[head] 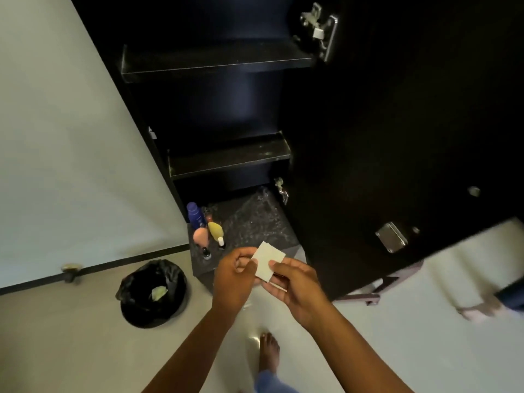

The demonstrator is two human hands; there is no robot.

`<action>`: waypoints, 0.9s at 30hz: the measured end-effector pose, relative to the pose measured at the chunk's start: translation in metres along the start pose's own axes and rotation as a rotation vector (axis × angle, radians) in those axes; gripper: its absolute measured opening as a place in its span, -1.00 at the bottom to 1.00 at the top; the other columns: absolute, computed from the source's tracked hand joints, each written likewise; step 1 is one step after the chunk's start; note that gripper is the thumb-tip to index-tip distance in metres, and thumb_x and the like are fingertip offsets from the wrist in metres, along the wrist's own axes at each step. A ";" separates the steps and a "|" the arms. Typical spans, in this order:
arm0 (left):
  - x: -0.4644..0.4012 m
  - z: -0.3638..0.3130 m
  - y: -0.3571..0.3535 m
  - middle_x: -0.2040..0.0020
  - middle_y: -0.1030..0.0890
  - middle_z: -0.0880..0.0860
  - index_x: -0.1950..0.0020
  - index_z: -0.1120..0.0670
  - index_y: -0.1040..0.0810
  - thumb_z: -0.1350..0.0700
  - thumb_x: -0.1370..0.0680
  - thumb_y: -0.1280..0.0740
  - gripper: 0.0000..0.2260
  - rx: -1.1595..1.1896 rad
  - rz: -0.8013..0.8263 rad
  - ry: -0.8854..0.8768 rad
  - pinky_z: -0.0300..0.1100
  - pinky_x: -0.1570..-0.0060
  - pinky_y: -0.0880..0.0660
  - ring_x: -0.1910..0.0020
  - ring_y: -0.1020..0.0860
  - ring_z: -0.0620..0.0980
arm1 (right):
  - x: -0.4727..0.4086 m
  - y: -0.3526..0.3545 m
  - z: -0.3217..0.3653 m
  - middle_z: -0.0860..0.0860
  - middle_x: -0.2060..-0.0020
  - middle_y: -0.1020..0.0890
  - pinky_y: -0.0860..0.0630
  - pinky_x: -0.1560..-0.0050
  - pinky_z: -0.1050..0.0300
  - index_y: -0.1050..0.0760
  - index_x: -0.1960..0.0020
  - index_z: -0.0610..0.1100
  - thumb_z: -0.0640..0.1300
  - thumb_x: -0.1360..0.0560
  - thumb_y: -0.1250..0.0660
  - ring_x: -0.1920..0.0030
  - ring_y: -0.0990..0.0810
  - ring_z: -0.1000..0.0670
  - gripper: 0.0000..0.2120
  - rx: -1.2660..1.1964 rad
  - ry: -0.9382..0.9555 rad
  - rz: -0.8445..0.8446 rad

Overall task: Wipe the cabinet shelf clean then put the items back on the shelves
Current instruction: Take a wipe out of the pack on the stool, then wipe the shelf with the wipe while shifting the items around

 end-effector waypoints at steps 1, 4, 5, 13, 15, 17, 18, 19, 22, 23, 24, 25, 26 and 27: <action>-0.010 0.004 0.000 -0.08 -0.74 0.06 -0.18 0.02 -0.66 0.15 -0.66 -0.33 -0.85 -0.022 -0.013 0.007 0.09 -0.02 -0.71 -0.02 -0.73 0.05 | -0.013 -0.003 0.000 -0.14 -0.12 -0.75 -0.72 -0.08 -0.09 -0.60 -0.26 -0.19 -0.24 -0.56 -0.48 -0.05 -0.77 -0.15 -0.72 0.005 -0.008 -0.008; -0.038 0.015 -0.008 -0.07 -0.72 0.07 -0.14 0.00 -0.64 0.07 -0.65 -0.31 -0.86 -0.131 -0.020 0.057 0.07 -0.11 -0.66 -0.05 -0.70 0.08 | -0.054 -0.005 0.004 -0.14 -0.11 -0.74 -0.73 0.04 0.01 -0.62 -0.21 -0.18 -0.24 -0.54 -0.50 -0.04 -0.77 -0.15 -0.75 0.046 -0.004 -0.103; -0.047 0.019 -0.012 -0.06 -0.71 0.07 -0.12 0.02 -0.63 0.08 -0.68 -0.29 -0.86 -0.199 -0.024 0.057 -0.01 -0.10 -0.63 -0.05 -0.68 0.09 | -0.069 -0.004 0.007 -0.15 -0.10 -0.74 -0.73 0.02 0.02 -0.63 -0.16 -0.18 -0.24 -0.54 -0.51 -0.04 -0.76 -0.15 -0.80 0.082 0.005 -0.147; -0.104 0.051 -0.067 -0.38 -0.59 -0.01 -0.49 -0.02 -0.48 -0.05 -0.54 -0.49 -0.47 -0.814 0.017 -0.156 -0.10 -0.32 -0.56 -0.34 -0.60 0.00 | -0.193 0.007 0.032 -0.01 -0.02 -0.73 -0.61 0.07 0.15 -0.70 -0.04 -0.01 -0.17 -0.54 -0.50 -0.06 -0.69 -0.04 -0.89 0.475 0.260 -0.398; -0.128 0.070 -0.083 -0.30 -0.66 0.12 -0.39 0.11 -0.60 -0.04 -0.28 -0.69 -0.28 -0.953 0.083 -0.239 0.06 -0.20 -0.64 -0.27 -0.66 0.15 | -0.220 0.006 0.034 0.02 0.02 -0.74 -0.63 -0.01 0.09 -0.73 -0.05 -0.02 -0.12 -0.54 -0.48 -0.04 -0.69 -0.04 -0.89 0.586 0.317 -0.450; -0.154 0.087 -0.088 -0.34 -0.62 0.24 -0.40 0.22 -0.57 0.00 -0.24 -0.71 -0.21 -1.057 0.099 -0.283 0.18 -0.24 -0.61 -0.32 -0.61 0.26 | -0.245 0.003 0.037 0.01 0.14 -0.73 -0.67 -0.04 -0.03 -0.73 0.02 -0.07 -0.14 -0.54 -0.45 0.04 -0.71 -0.08 -0.92 0.678 0.376 -0.463; -0.167 0.093 -0.087 -0.40 -0.57 0.28 -0.45 0.25 -0.52 -0.01 -0.29 -0.68 -0.19 -1.088 0.093 -0.278 0.22 -0.31 -0.56 -0.39 -0.55 0.29 | -0.255 -0.001 0.040 0.01 0.17 -0.72 -0.67 -0.05 -0.05 -0.73 0.00 -0.08 -0.15 -0.54 -0.44 0.06 -0.71 -0.08 -0.91 0.716 0.408 -0.463; -0.178 0.097 -0.084 -0.46 -0.50 0.30 -0.51 0.27 -0.44 -0.04 -0.34 -0.64 -0.17 -1.114 0.079 -0.271 0.23 -0.39 -0.49 -0.47 -0.47 0.31 | -0.265 -0.006 0.045 0.02 0.16 -0.72 -0.67 -0.06 -0.05 -0.74 -0.05 -0.05 -0.15 -0.55 -0.45 0.05 -0.71 -0.06 -0.88 0.750 0.444 -0.460; -0.204 0.101 -0.074 -0.65 -0.14 0.30 -0.66 0.26 -0.07 -0.19 -0.48 -0.50 -0.01 -1.200 0.127 -0.192 0.22 -0.62 -0.11 -0.66 -0.10 0.31 | -0.293 -0.023 0.057 0.02 0.07 -0.77 -0.66 -0.09 0.01 -0.74 -0.13 0.01 -0.11 -0.57 -0.46 0.02 -0.72 -0.01 -0.84 0.836 0.553 -0.424; -0.212 0.103 -0.073 -0.68 -0.02 0.28 -0.67 0.25 0.06 -0.23 -0.51 -0.45 0.02 -1.207 0.149 -0.161 0.18 -0.64 0.01 -0.68 0.02 0.28 | -0.301 -0.030 0.061 0.03 0.05 -0.77 -0.66 -0.09 0.03 -0.74 -0.13 0.01 -0.10 -0.57 -0.46 0.01 -0.73 0.00 -0.84 0.854 0.600 -0.412; -0.218 0.104 -0.071 -0.69 0.06 0.26 -0.67 0.23 0.14 -0.25 -0.52 -0.44 0.05 -1.214 0.159 -0.134 0.15 -0.64 0.07 -0.68 0.09 0.26 | -0.310 -0.037 0.065 0.04 0.05 -0.78 -0.66 -0.09 0.04 -0.74 -0.12 0.01 -0.11 -0.57 -0.46 0.01 -0.73 0.02 -0.85 0.865 0.647 -0.403; -0.222 0.103 -0.070 -0.69 0.09 0.25 -0.67 0.23 0.16 -0.25 -0.51 -0.46 0.07 -1.214 0.157 -0.119 0.13 -0.63 0.08 -0.68 0.12 0.26 | -0.316 -0.045 0.071 0.06 0.03 -0.78 -0.65 -0.09 0.07 -0.74 -0.13 0.02 -0.11 -0.58 -0.45 0.00 -0.72 0.03 -0.84 0.885 0.693 -0.400; -0.225 0.102 -0.070 -0.69 0.09 0.25 -0.67 0.22 0.17 -0.24 -0.49 -0.48 0.09 -1.209 0.150 -0.118 0.12 -0.63 0.06 -0.68 0.11 0.25 | -0.322 -0.051 0.076 0.08 0.01 -0.78 -0.64 -0.08 0.11 -0.73 -0.15 0.02 -0.11 -0.58 -0.44 -0.01 -0.72 0.05 -0.83 0.904 0.735 -0.398; -0.227 0.104 -0.070 -0.69 0.08 0.25 -0.67 0.23 0.16 -0.23 -0.49 -0.49 0.10 -1.207 0.150 -0.119 0.12 -0.63 0.02 -0.68 0.09 0.25 | -0.325 -0.058 0.081 0.09 -0.01 -0.77 -0.62 -0.08 0.15 -0.72 -0.17 0.02 -0.12 -0.58 -0.43 -0.02 -0.72 0.07 -0.81 0.925 0.774 -0.397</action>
Point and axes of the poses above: each hand's wrist, its own x-axis away from the middle knuckle, its own y-axis out of the back of the hand, z = x × y, the point moved 6 cm from there along -x, towards the middle knuckle
